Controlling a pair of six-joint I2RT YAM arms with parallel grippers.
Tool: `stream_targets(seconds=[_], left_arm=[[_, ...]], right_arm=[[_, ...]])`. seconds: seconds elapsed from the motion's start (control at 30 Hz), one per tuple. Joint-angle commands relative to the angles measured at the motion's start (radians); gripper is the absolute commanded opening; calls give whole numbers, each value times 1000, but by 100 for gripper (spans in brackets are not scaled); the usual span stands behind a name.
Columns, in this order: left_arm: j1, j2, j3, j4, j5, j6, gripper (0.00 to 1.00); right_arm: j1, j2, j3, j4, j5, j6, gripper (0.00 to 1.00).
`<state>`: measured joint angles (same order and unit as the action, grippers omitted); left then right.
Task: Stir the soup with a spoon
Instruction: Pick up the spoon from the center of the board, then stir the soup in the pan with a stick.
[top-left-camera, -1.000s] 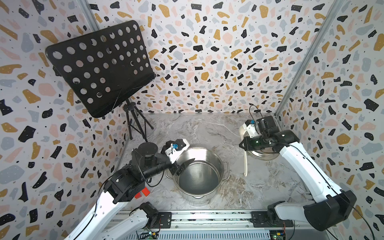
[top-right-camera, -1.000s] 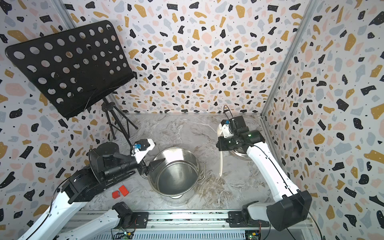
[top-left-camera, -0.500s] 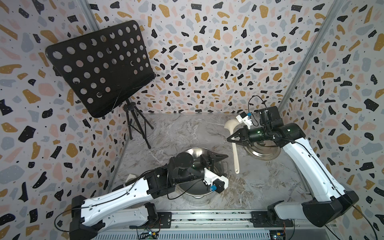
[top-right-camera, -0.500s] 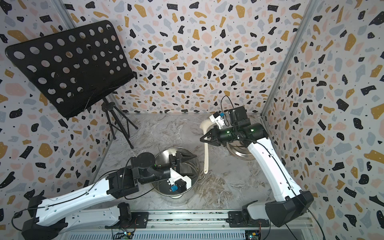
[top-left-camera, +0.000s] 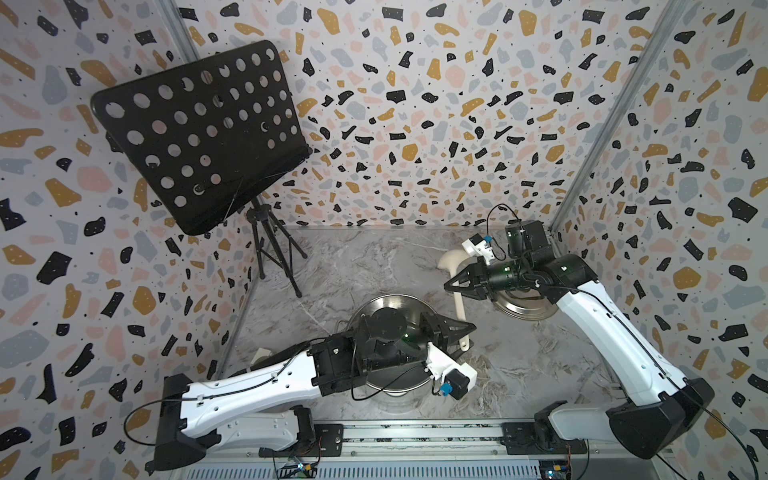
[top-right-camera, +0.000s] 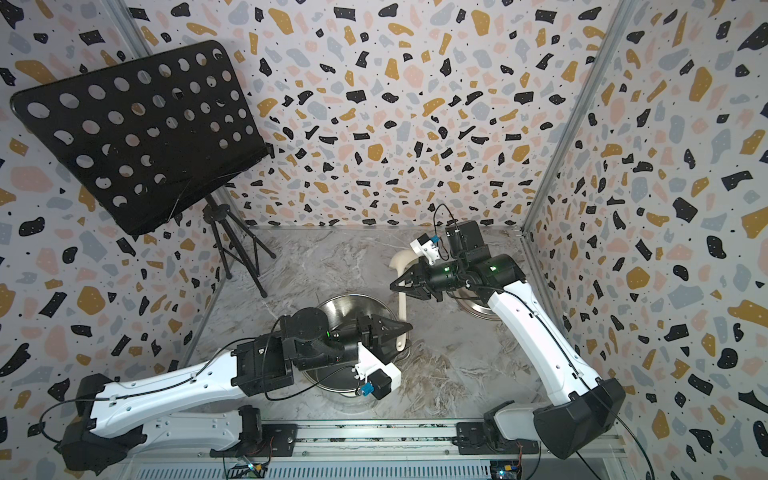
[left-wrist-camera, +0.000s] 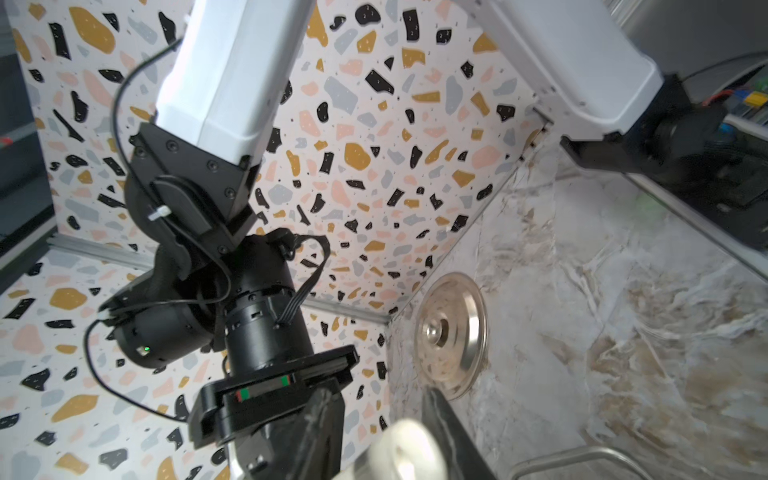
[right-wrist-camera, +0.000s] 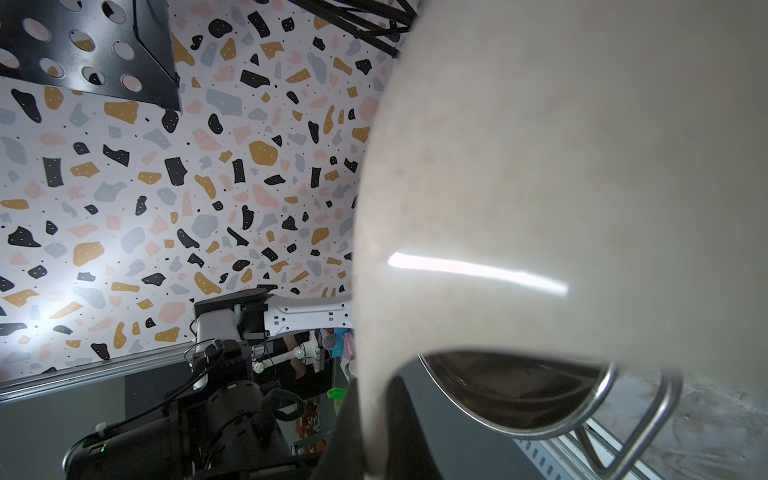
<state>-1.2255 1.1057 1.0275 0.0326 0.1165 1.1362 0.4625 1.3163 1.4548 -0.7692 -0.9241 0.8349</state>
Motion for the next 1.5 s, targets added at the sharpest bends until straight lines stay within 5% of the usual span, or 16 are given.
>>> stream_targets(seconds=[0.0,0.23,0.33,0.43,0.5,0.63,0.73,0.83,1.07,1.47], left_arm=[[-6,-13,33,40,-29,2,21],[-8,-3,61,33,-55,-49,0],[-9,-9,54,73,-89,-83,0],[-9,-24,67,73,-163,-166,0],[-8,-46,77,57,-215,-212,0],[-8,-117,75,-6,-321,-287,0],[-8,-178,76,-92,-416,-391,0],[-9,-258,114,-242,-460,-573,0],[-9,-428,73,-484,-376,-975,0],[-8,-403,-116,-540,-594,-1017,0]], right_arm=[[12,-50,-19,55,-5,31,0],[33,-80,-61,111,3,91,0],[43,-101,-74,128,12,106,23],[51,-150,-88,128,39,91,63],[52,-194,-105,121,50,69,81],[51,-301,-169,108,36,42,99],[51,-384,-203,57,89,8,100],[51,-450,-188,-116,318,-63,100],[52,-488,-198,-230,608,-168,99],[52,-428,-191,-230,675,-289,98]])
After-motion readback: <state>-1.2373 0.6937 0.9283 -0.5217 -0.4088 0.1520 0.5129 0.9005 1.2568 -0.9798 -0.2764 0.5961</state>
